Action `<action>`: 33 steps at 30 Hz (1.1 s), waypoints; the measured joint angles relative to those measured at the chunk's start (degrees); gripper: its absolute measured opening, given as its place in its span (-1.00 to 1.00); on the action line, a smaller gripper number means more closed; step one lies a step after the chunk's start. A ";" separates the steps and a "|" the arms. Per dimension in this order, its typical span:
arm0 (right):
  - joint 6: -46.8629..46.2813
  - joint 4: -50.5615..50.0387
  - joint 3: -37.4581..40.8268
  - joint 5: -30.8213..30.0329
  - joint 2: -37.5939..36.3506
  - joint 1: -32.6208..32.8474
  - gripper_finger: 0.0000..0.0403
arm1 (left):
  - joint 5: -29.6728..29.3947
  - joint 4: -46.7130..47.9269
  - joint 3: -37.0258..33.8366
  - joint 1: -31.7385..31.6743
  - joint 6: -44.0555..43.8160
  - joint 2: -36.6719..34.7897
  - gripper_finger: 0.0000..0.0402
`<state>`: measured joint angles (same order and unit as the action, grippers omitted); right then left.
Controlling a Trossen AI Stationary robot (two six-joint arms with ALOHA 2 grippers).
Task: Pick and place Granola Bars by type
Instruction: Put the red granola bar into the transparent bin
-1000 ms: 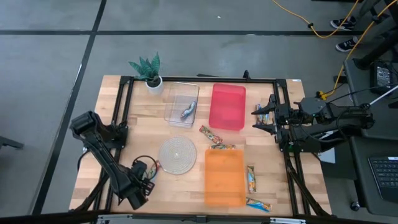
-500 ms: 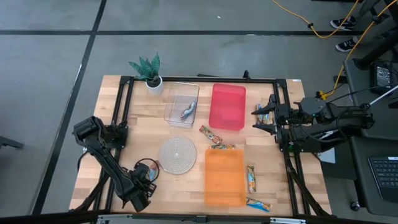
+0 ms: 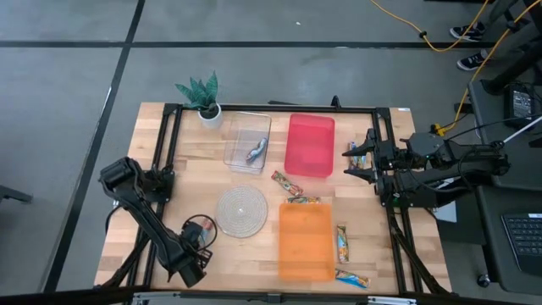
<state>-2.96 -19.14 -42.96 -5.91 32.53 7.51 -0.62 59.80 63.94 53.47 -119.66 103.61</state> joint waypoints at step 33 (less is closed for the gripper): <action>0.39 -0.02 0.00 0.00 0.00 0.00 0.20 | -39.83 6.21 0.02 -7.03 18.77 -34.00 -0.93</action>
<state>-2.57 -19.16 -42.96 -5.91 32.53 7.51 -40.46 66.00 63.96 46.44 -100.89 69.61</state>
